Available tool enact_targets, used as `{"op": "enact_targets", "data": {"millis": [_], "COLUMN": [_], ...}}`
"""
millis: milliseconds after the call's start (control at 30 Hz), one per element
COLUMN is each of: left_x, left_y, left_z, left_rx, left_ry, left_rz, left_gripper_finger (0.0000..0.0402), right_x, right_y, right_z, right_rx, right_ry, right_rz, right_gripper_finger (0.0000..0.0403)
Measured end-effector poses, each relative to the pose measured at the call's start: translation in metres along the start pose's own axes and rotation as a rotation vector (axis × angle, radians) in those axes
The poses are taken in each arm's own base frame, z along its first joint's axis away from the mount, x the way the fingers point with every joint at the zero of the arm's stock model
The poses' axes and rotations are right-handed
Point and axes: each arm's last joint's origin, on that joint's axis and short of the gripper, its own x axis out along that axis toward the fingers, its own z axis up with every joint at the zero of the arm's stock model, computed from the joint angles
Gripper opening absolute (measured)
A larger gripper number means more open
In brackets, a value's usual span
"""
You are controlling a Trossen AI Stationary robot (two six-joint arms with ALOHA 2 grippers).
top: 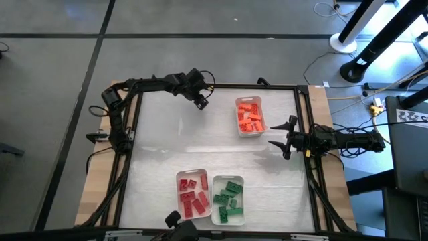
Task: Sort blocks
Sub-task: Put the green game piece into the bottom right white bin
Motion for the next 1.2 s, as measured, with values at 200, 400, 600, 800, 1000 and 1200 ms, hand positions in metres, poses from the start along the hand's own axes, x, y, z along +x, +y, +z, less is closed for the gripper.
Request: {"op": "enact_targets", "data": {"millis": [200,400,600,800,1000,1200], "left_x": [-0.038,-0.073,-0.095,-0.127,-0.153,-0.154], "left_y": [-0.015,-0.070,-0.163,-0.244,-0.293,-0.316], "left_z": [0.007,-0.003,-0.040,-0.084,-0.117,-0.138], "left_rx": [0.009,0.066,0.307,0.546,0.643,0.673], "left_ry": [-0.067,-0.020,0.064,-0.013,-0.220,-0.324], "left_rz": [-0.231,-0.574,-0.763,-0.938,-0.910,-0.816], "left_gripper_finger": [0.0125,0.0123,0.0128,0.0130,0.0131,0.0143], "right_x": [0.000,0.000,0.000,0.000,0.000,0.000], "right_y": [0.000,0.000,0.000,0.000,0.000,0.000], "right_z": [0.000,0.000,0.000,0.000,0.000,0.000], "right_rx": [0.000,0.000,0.000,0.000,0.000,0.000], "right_ry": [0.000,0.000,0.000,0.000,0.000,0.000], "right_rz": [0.000,0.000,0.000,0.000,0.000,0.000], "right_gripper_finger": [0.0276,0.0276,0.0276,0.0276,0.0276,0.0276]}}
